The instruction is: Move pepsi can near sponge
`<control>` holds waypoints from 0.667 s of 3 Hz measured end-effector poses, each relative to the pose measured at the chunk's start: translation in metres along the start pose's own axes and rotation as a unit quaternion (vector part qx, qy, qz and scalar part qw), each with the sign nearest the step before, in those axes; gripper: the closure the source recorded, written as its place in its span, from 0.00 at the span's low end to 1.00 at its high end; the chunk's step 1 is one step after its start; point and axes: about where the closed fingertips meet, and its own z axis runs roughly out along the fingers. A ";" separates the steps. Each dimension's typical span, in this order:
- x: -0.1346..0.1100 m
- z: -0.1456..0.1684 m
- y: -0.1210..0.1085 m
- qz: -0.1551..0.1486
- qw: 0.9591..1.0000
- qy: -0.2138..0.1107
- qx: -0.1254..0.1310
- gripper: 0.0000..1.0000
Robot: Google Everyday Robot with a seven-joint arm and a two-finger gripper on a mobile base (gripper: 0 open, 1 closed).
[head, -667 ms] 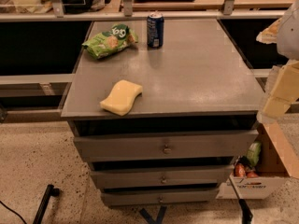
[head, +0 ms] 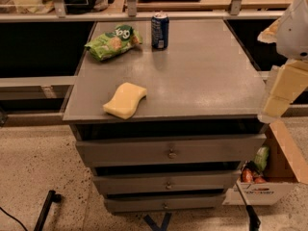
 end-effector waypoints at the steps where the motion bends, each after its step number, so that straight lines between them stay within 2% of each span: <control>1: -0.005 0.020 -0.038 0.002 1.000 -0.007 0.012 0.00; 2: -0.018 0.044 -0.085 0.013 0.998 -0.045 0.031 0.00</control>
Offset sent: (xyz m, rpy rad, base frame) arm 0.1699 0.0046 -0.0231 0.1801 -0.1569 -0.0261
